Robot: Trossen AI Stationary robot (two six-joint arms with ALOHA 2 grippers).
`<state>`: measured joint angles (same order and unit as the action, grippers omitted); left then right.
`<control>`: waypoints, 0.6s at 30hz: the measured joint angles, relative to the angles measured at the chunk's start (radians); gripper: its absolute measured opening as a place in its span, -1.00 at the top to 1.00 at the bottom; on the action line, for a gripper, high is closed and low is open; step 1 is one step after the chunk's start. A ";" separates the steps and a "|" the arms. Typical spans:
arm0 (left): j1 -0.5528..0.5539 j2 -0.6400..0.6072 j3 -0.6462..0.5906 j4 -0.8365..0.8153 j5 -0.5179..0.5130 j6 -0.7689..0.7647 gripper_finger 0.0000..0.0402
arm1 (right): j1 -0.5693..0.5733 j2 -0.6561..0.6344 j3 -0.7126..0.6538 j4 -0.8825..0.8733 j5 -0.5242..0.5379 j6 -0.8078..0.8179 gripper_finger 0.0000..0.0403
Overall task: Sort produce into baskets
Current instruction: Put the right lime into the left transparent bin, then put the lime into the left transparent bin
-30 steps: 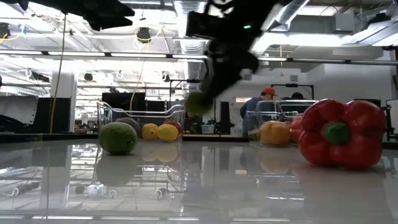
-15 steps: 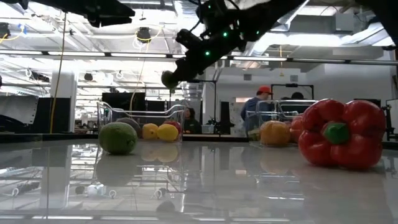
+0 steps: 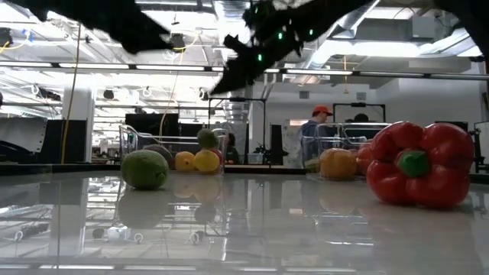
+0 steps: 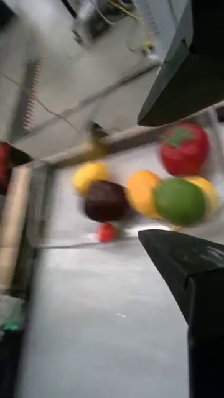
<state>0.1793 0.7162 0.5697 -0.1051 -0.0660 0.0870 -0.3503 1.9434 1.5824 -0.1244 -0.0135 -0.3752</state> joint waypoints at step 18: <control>-0.465 0.542 0.000 0.145 -0.127 -0.193 -0.58 | 0.160 -0.566 -0.296 -0.162 0.152 0.138 -0.51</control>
<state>-0.2855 1.2577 0.5694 0.0396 -0.1928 -0.1062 -0.1899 1.3769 1.2866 -0.2866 0.1387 -0.2369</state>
